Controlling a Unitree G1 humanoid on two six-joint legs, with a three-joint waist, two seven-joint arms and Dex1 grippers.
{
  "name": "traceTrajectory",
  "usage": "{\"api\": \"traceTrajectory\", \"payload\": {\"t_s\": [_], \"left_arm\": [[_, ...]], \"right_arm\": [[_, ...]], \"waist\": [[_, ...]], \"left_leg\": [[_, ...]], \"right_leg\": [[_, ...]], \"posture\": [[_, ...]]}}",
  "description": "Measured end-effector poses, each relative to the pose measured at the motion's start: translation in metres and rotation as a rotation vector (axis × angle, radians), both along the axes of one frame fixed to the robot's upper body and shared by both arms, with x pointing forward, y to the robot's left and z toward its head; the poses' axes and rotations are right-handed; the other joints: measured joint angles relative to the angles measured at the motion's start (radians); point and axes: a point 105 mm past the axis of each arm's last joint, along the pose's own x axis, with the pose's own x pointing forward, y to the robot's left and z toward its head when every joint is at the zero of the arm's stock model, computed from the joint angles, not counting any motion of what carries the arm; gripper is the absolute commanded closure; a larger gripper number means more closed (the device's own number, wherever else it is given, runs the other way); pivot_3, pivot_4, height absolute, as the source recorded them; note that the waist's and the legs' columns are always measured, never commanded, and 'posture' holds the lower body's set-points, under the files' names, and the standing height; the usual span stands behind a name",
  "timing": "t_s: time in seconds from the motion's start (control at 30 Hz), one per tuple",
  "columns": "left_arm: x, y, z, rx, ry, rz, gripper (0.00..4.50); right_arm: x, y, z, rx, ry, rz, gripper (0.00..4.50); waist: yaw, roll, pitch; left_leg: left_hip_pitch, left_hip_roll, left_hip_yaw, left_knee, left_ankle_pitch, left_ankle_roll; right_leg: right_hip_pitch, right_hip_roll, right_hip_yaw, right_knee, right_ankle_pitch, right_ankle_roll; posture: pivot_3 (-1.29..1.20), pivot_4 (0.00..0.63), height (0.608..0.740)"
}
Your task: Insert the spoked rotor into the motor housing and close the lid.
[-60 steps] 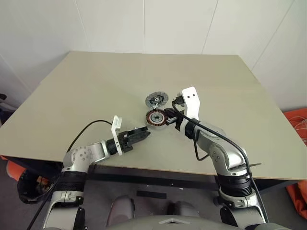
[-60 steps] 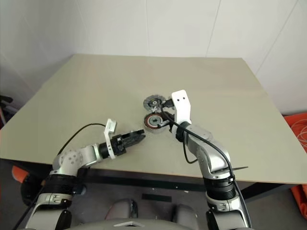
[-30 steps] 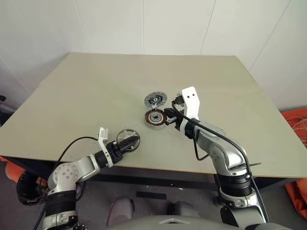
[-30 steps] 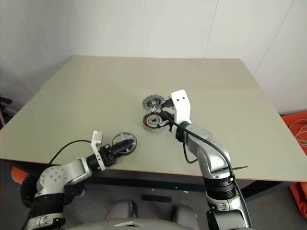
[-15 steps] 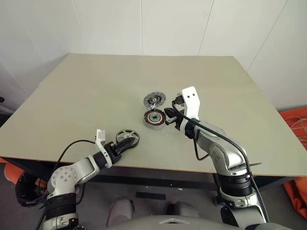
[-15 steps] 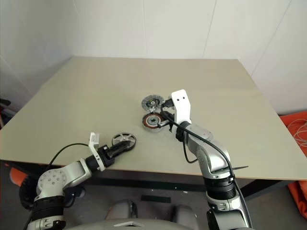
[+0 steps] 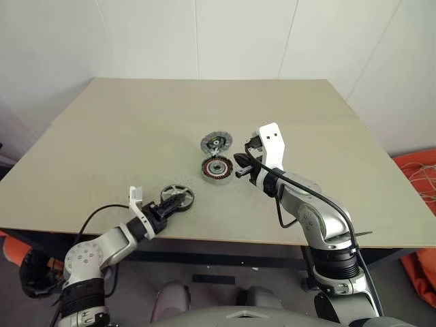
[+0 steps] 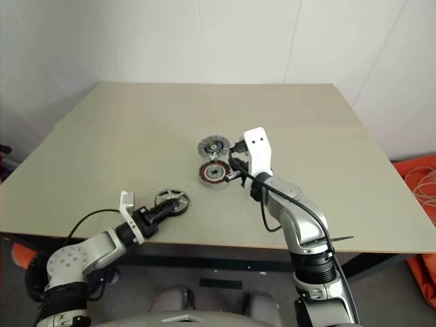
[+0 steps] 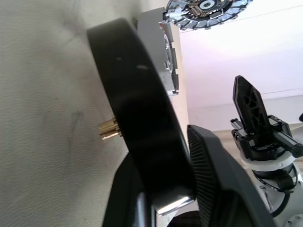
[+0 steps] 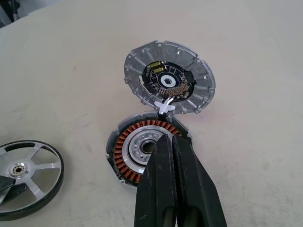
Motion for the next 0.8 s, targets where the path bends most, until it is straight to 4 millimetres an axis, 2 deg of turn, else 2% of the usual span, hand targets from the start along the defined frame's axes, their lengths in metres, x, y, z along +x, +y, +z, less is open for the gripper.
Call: {"api": "traceTrajectory", "payload": {"t_s": [0.27,0.47,0.53,0.67,0.8], "left_arm": [[-0.001,0.002,-0.002,0.017,0.012,0.0,4.16],[0.002,0.004,0.006,0.019,-0.071,-0.016,4.16],[0.007,0.004,0.019,-0.004,-0.137,-0.027,4.16],[0.016,-0.01,0.054,-0.076,-0.286,-0.102,4.16],[0.025,-0.034,0.066,-0.117,-0.323,-0.186,4.16]], "right_arm": [[0.0,0.0,0.0,0.001,0.0,0.001,4.5],[0.0,0.0,0.0,0.001,0.0,0.001,4.5],[0.0,0.0,0.0,0.001,0.0,0.0,4.5],[0.0,0.002,0.001,0.006,-0.002,0.003,4.5],[0.001,0.002,0.002,0.007,-0.006,0.004,4.5]], "waist": [[-0.006,0.0,-0.001],[-0.004,-0.001,0.0],[-0.001,-0.003,0.0],[0.011,-0.003,0.0],[0.017,-0.003,0.0]], "left_leg": [[0.002,0.0,0.0,-0.001,0.0,0.0],[-0.001,0.0,0.0,-0.002,0.0,0.0],[-0.005,0.0,0.0,-0.001,0.0,0.0],[-0.008,-0.002,0.0,0.0,0.0,0.0],[-0.008,-0.002,0.0,-0.001,-0.001,0.001]], "right_leg": [[0.0,0.001,0.0,-0.006,0.0,0.0],[-0.003,0.001,0.0,-0.006,0.0,0.0],[-0.005,0.001,0.0,-0.007,0.0,0.0],[-0.004,0.0,0.001,-0.006,0.001,0.0],[-0.005,0.0,0.001,-0.005,0.001,-0.001]], "posture": [[0.0,0.0,0.74],[0.0,0.0,0.74],[0.0,0.0,0.74],[0.0,0.0,0.74],[0.0,0.0,0.74]]}}
